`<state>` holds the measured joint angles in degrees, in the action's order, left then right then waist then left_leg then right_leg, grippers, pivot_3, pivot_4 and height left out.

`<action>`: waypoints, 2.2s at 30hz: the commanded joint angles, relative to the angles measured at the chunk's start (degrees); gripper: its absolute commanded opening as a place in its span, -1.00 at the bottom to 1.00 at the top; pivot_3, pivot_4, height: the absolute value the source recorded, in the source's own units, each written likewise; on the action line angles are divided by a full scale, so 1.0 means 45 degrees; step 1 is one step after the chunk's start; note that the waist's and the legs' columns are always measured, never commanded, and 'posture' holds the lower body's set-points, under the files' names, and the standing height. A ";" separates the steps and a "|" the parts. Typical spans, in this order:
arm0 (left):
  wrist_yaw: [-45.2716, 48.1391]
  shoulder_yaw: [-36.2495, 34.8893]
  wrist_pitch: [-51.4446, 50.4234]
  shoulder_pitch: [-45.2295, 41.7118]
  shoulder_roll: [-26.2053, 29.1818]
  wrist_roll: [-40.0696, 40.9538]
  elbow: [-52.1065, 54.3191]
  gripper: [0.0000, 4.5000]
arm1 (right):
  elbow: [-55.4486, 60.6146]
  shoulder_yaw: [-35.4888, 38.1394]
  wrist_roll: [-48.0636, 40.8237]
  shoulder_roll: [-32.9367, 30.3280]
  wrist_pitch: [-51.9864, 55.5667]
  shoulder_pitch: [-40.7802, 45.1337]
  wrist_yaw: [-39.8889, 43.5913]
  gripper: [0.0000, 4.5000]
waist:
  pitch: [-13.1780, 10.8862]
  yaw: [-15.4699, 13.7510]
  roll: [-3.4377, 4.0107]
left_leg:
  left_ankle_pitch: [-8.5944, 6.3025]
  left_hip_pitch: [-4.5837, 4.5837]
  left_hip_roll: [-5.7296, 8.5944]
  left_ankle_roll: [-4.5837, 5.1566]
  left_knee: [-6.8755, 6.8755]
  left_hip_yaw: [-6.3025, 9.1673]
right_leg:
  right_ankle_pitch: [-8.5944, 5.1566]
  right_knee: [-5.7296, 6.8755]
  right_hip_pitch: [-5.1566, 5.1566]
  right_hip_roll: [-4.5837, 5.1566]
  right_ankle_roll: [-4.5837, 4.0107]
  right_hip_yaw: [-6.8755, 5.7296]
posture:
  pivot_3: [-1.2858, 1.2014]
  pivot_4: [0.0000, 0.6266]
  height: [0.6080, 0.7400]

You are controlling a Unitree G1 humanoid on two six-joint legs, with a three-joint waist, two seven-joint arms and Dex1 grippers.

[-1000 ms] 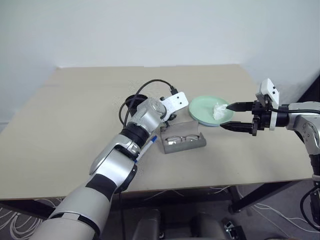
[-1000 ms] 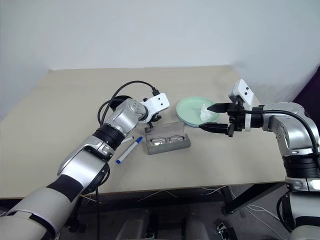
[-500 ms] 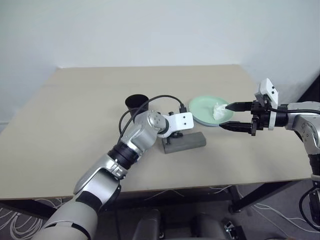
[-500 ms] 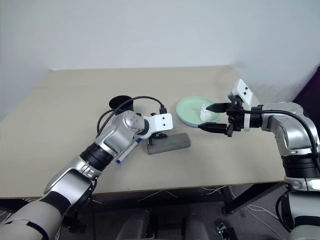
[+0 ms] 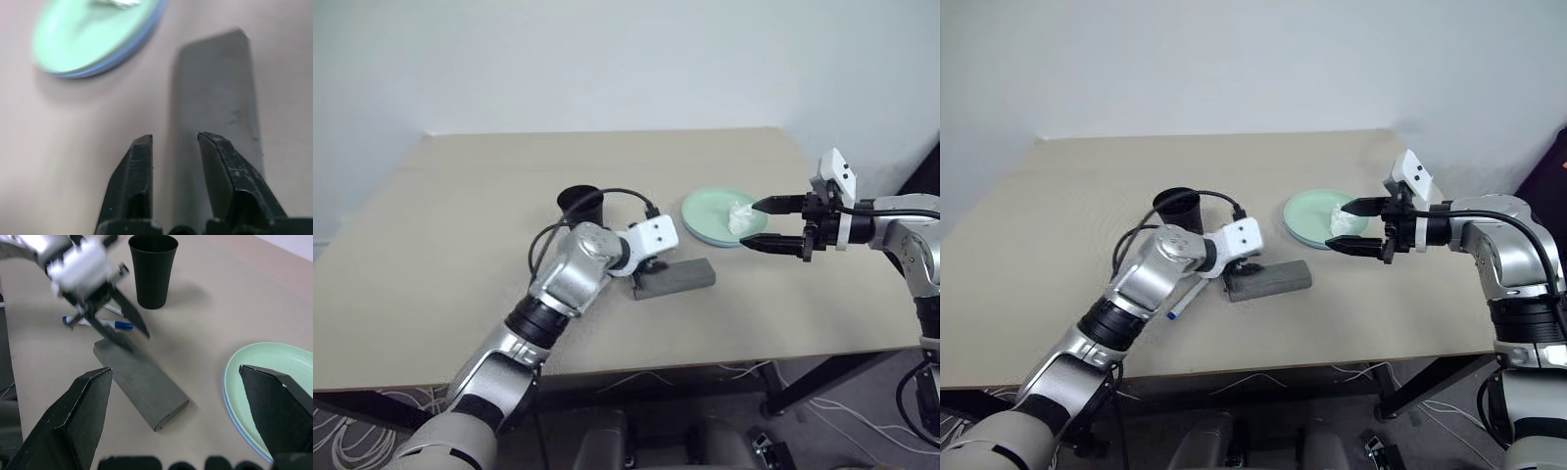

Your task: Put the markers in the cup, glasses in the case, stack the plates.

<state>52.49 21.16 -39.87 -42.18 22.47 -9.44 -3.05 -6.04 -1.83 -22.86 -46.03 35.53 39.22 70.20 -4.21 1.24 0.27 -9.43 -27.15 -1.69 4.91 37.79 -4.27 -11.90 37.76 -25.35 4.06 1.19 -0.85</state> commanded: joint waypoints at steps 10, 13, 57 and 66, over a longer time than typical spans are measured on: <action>-0.1011 -0.1546 -0.2970 0.1532 0.2037 0.0933 0.2068 0.99 | -0.0199 0.0067 0.0101 0.0039 -0.0338 0.0479 0.0041 1.00 | 0.0002 -0.0016 0.0003 | 0.0000 0.0003 0.0004 0.0000 0.0000 -0.0034 | 0.0020 -0.0004 0.0002 0.0029 -0.0024 -0.0005 | 0.03 -1.00 0.78; -0.1160 -0.1336 -0.3794 0.1722 0.2277 0.1026 0.2343 0.99 | -0.0307 -0.0006 0.0142 0.0121 -0.0407 0.0548 0.0026 1.00 | 0.0002 -0.0019 0.0003 | -0.0001 0.0004 0.0000 -0.0001 -0.0006 -0.0040 | 0.0033 -0.0003 -0.0009 0.0035 -0.0031 -0.0013 | 0.03 -1.00 0.78; -0.2995 -0.1538 -0.3746 -0.0062 0.2514 0.2534 0.0548 -0.96 | -0.0088 0.0026 0.0031 0.0324 -0.0440 0.0473 0.0032 1.00 | -0.0018 -0.0053 -0.0057 | 0.0038 0.0073 -0.0280 -0.0169 -0.0579 -0.1055 | 0.0616 -0.0219 -0.0341 0.0317 -0.0282 -0.0172 | 0.03 -1.00 0.78; -0.3883 -0.5492 -0.2158 -0.2062 0.0755 0.4736 -0.0454 -0.96 | -0.0101 0.0004 -0.0033 0.0356 -0.0406 0.0559 0.0149 1.00 | 0.0044 0.0012 -0.0075 | -0.0002 0.0171 0.0772 -0.0601 -0.0972 0.0655 | -0.0617 0.0427 0.0435 0.0401 -0.0420 -0.0647 | 0.03 -1.00 0.78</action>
<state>36.95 0.46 -52.27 -49.00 26.34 10.28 -4.54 -7.72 -3.13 -22.06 -44.08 34.00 40.22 70.53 -4.01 1.29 -0.07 -9.71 -26.53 1.04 1.41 34.76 -1.91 -14.40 39.75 -23.36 6.37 -1.06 -4.50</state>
